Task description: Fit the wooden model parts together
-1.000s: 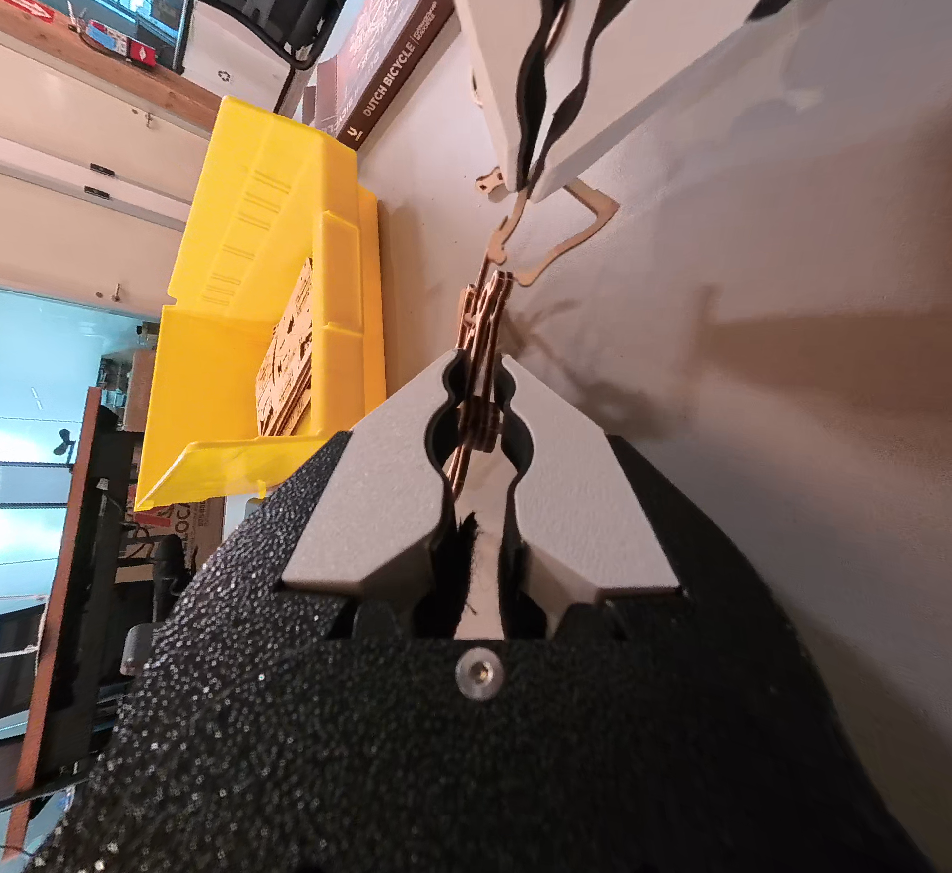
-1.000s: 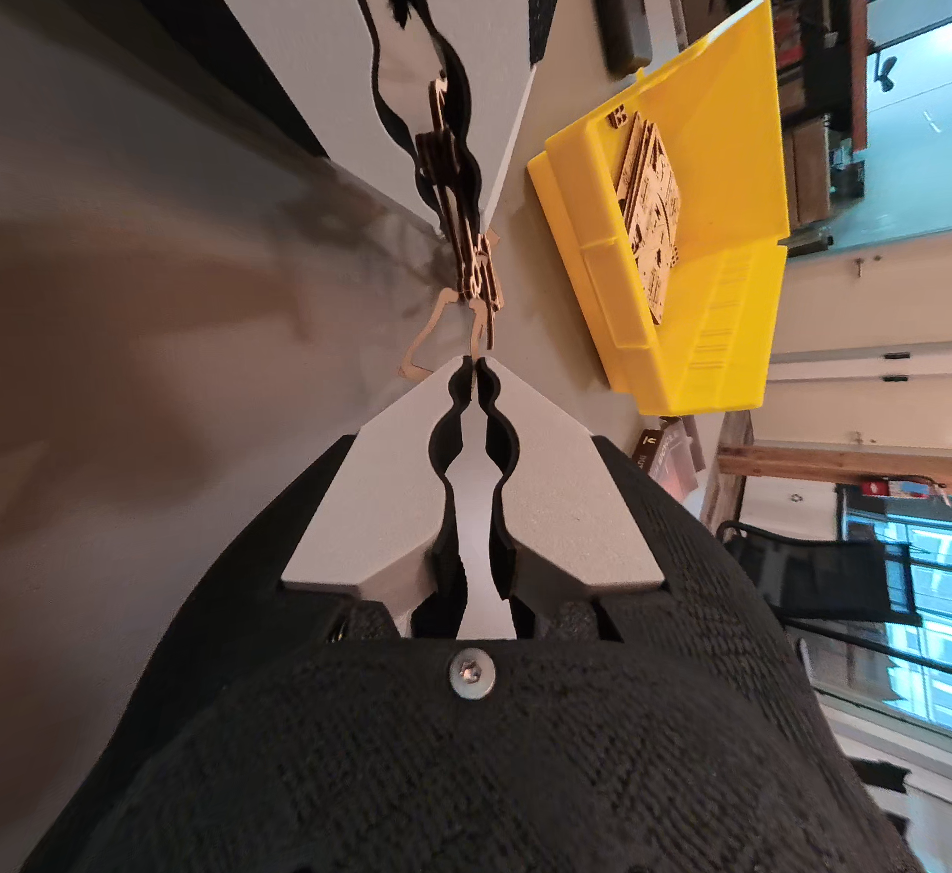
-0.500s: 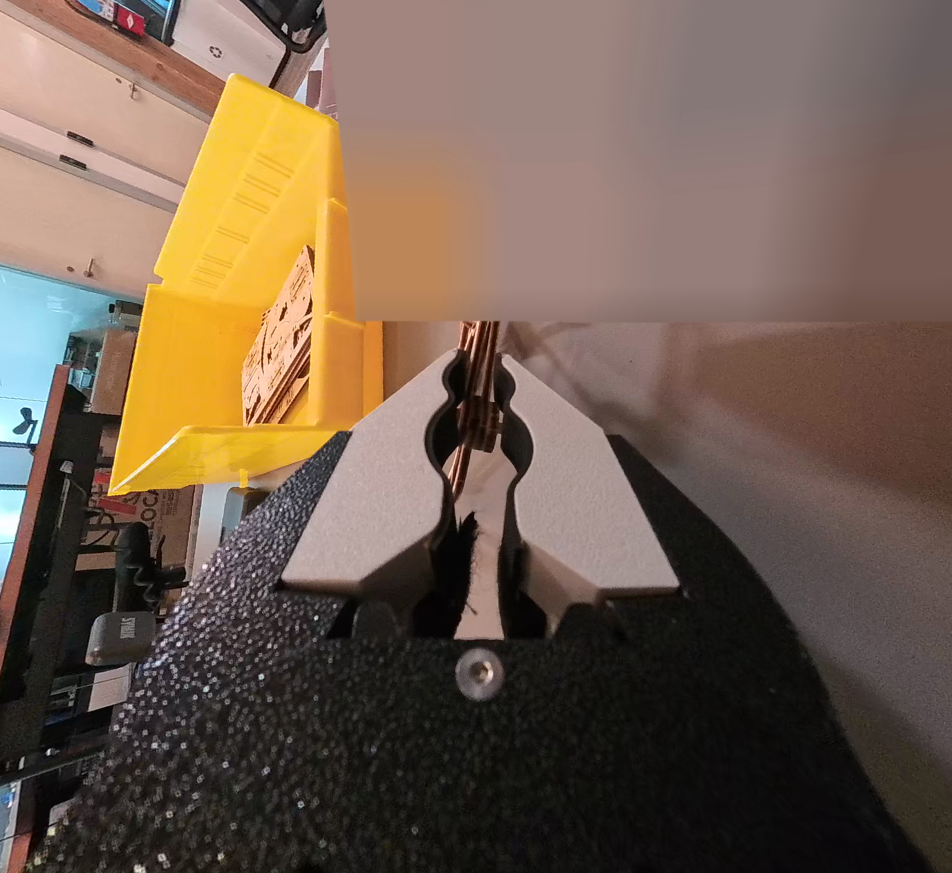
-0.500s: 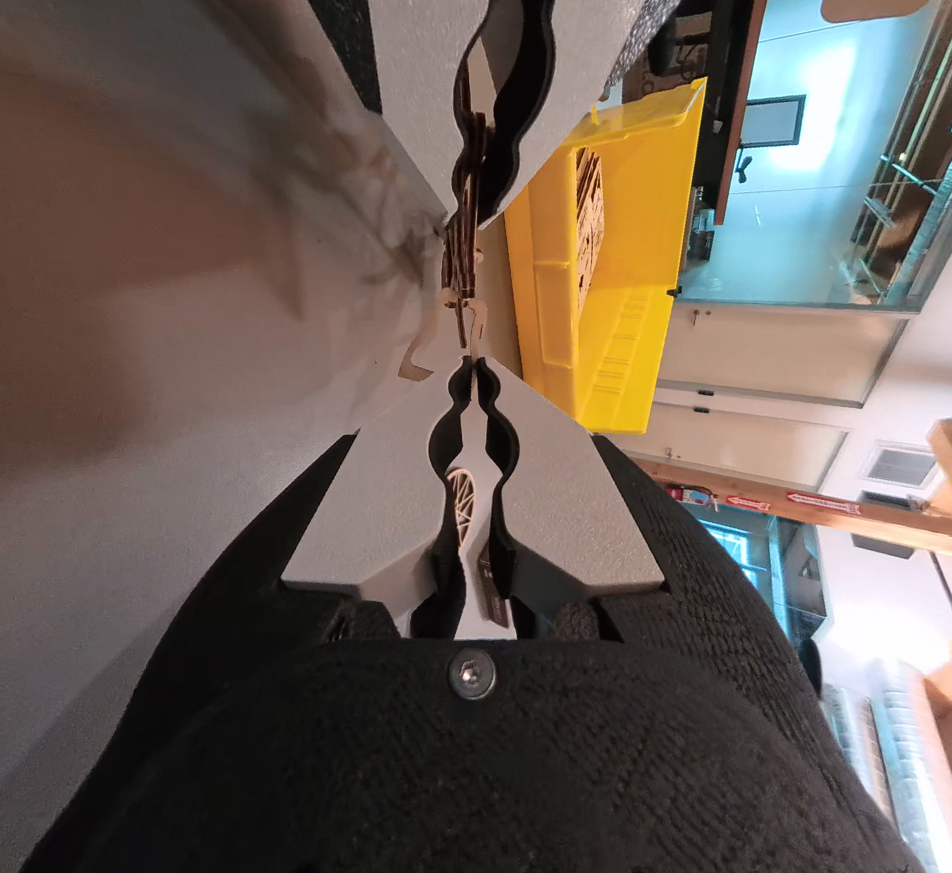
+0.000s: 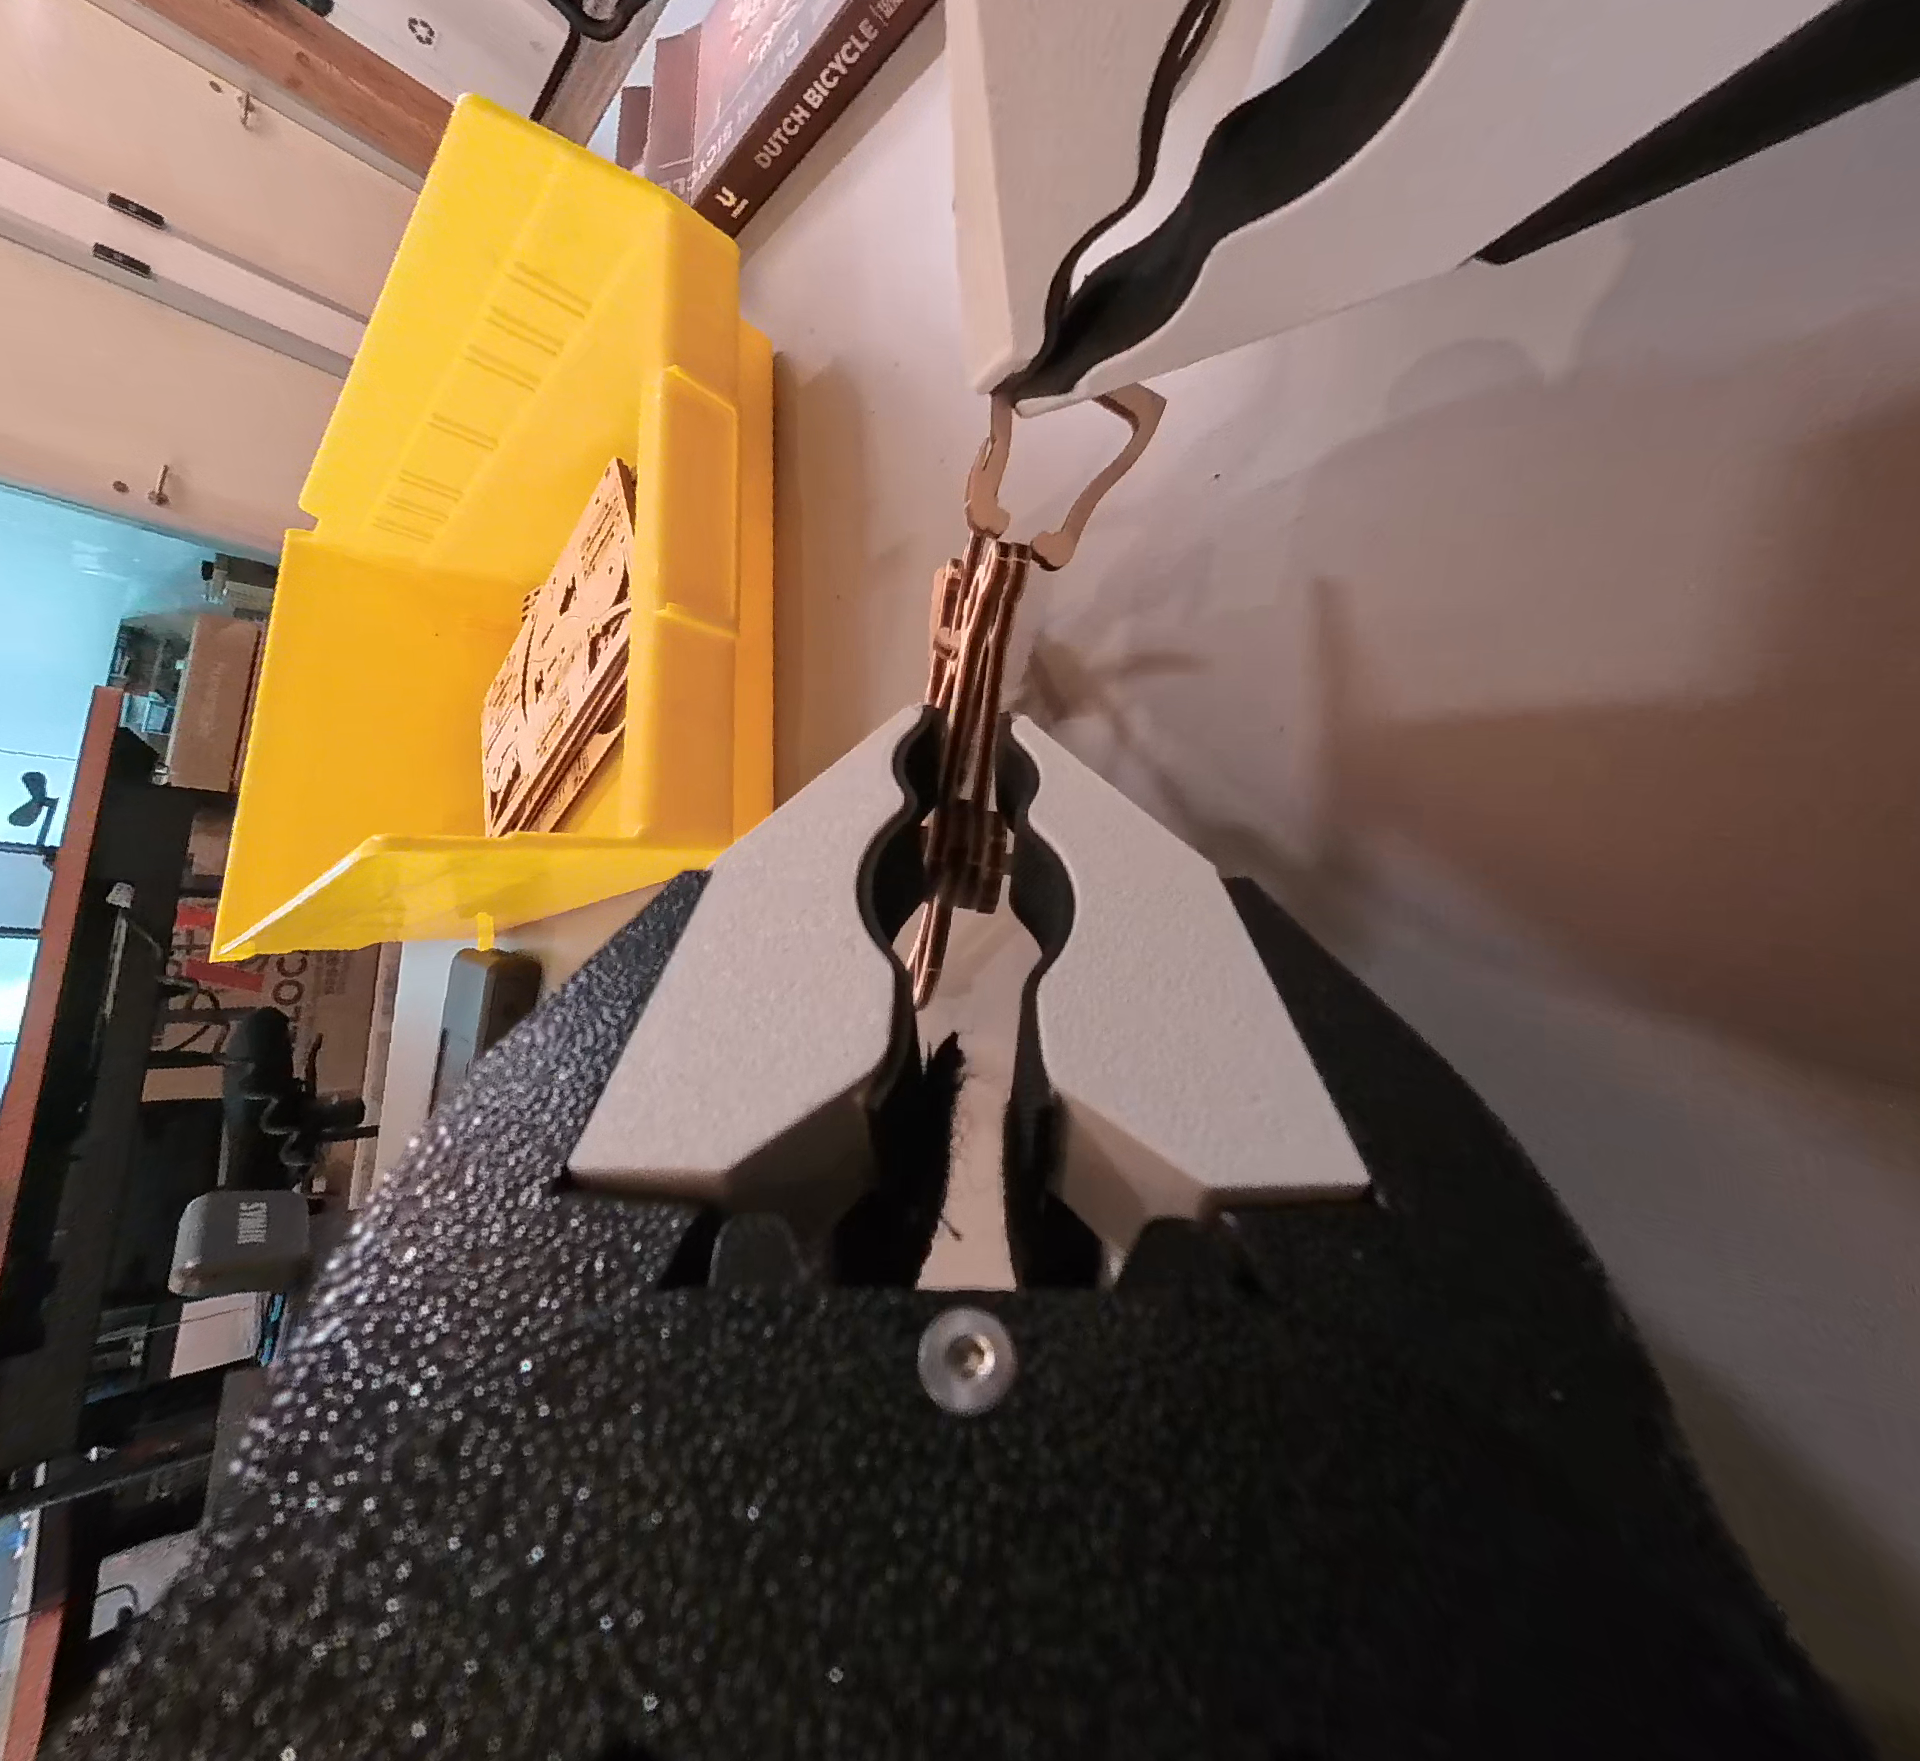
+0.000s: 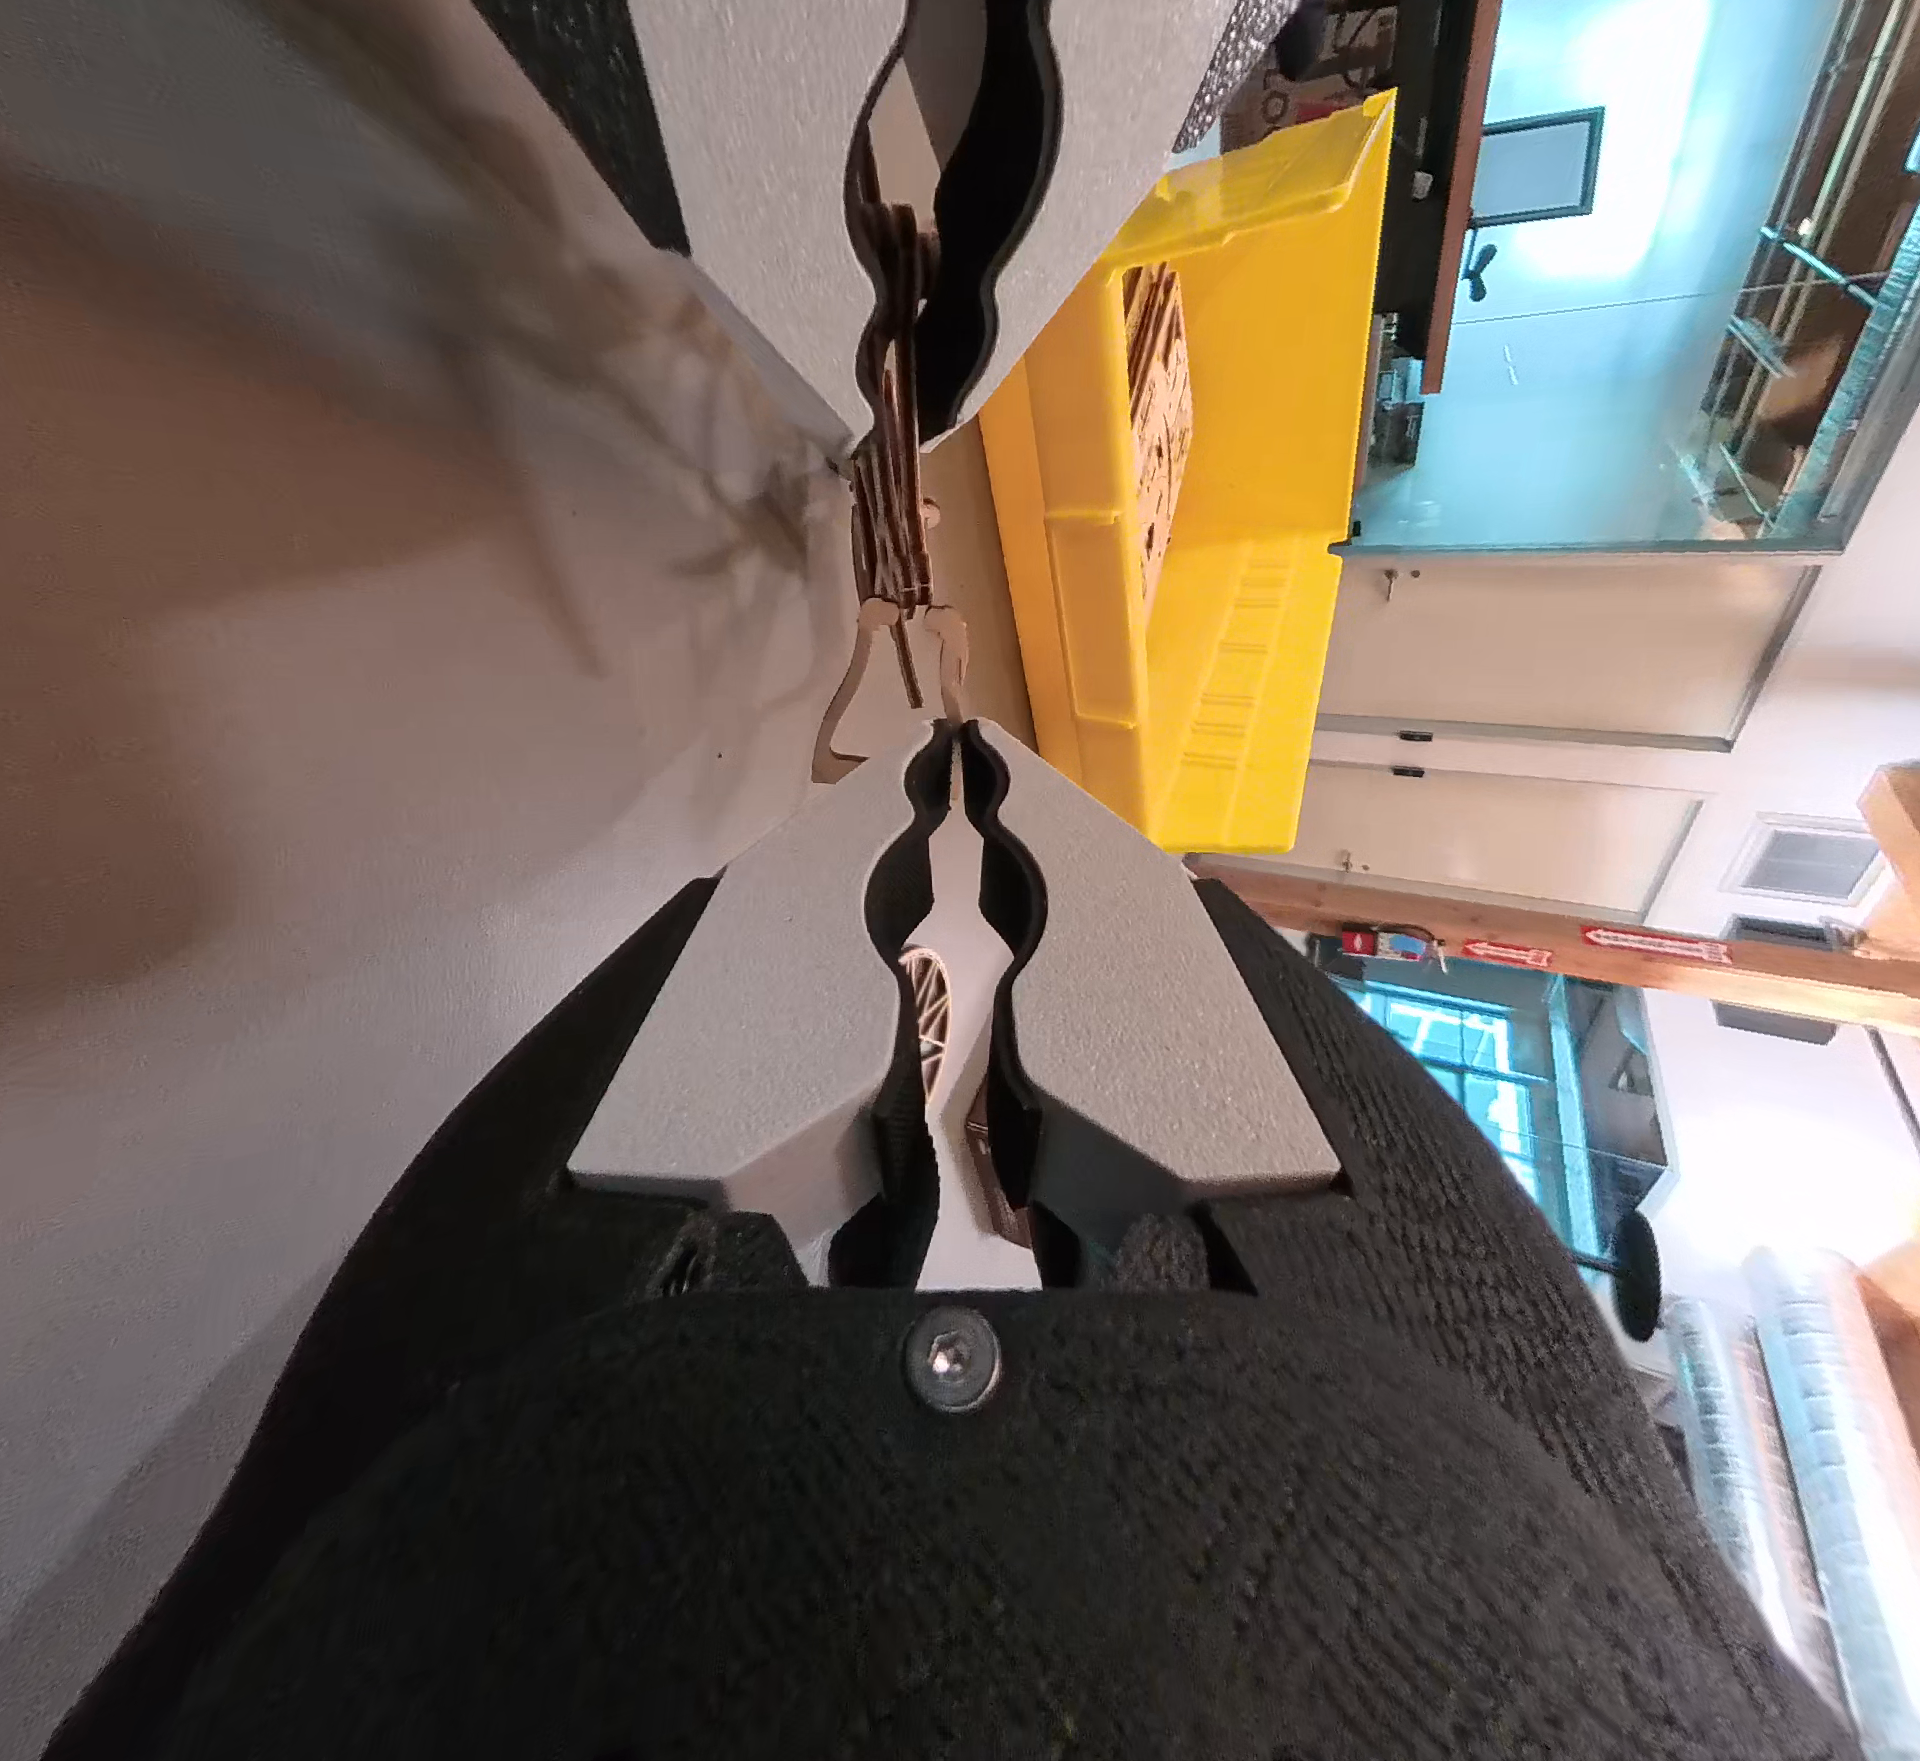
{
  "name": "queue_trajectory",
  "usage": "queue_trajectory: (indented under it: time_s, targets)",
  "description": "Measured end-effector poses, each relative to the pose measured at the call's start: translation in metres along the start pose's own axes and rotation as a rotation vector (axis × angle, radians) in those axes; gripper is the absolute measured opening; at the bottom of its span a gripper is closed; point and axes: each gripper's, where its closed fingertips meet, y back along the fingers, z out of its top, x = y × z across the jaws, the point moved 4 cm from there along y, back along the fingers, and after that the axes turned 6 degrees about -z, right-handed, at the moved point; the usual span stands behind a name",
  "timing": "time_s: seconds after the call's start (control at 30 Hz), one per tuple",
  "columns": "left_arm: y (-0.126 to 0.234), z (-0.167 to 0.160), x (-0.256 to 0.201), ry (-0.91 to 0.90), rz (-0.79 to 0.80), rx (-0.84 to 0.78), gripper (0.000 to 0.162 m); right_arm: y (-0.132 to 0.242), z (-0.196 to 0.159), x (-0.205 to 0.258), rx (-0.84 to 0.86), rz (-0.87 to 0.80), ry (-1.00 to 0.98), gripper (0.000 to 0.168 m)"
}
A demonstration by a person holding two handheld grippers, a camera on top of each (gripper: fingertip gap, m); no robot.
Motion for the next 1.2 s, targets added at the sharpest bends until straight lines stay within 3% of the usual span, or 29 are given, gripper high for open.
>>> queue_trajectory:
  time_s: [0.53,1.2]
  targets:
    - [-0.002,0.0,-0.003,-0.024,-0.018,-0.016,0.006,0.0,0.0,0.001,-0.043,0.022,0.011,0.0]
    - [-0.004,0.002,-0.01,-0.273,0.082,0.081,0.006,0.0,-0.005,0.007,-0.058,0.352,-0.371,0.0]
